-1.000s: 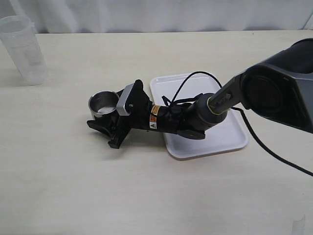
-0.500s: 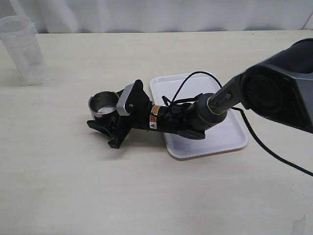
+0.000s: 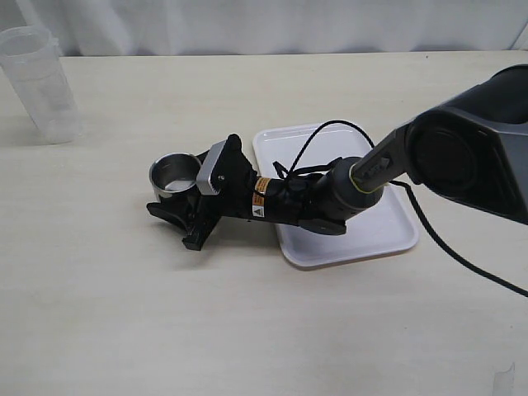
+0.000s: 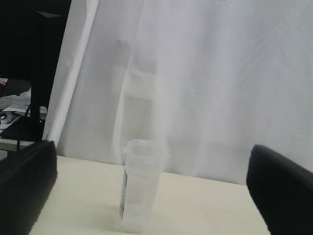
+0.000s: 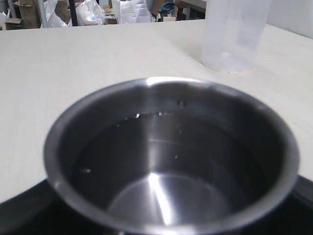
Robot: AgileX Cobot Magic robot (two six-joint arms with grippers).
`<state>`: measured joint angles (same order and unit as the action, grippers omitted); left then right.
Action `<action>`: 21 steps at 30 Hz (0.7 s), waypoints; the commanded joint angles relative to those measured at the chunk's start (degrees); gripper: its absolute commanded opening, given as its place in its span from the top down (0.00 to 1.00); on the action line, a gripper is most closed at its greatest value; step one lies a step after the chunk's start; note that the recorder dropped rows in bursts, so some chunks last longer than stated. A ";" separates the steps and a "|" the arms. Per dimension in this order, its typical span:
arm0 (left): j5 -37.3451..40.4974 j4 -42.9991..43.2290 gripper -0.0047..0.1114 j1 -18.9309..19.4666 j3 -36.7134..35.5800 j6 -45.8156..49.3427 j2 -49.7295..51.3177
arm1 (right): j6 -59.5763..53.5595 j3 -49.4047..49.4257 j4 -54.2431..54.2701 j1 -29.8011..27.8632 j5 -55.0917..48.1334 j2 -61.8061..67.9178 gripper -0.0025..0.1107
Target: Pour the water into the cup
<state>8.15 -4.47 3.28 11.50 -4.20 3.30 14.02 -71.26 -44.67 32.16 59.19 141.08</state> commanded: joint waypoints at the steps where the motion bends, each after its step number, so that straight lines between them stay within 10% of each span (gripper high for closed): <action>1: 3.29 -2.13 0.11 -0.01 -0.08 2.67 -3.30 | -1.03 0.02 -0.74 -0.16 -2.31 0.03 0.50; 21: 0.62 3.89 0.11 -3.38 -7.83 4.20 -3.30 | -0.92 0.02 -0.74 -0.16 -2.31 0.03 0.50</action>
<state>10.42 -1.72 1.43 4.48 -1.06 0.17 14.02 -71.26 -44.67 32.16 59.19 141.08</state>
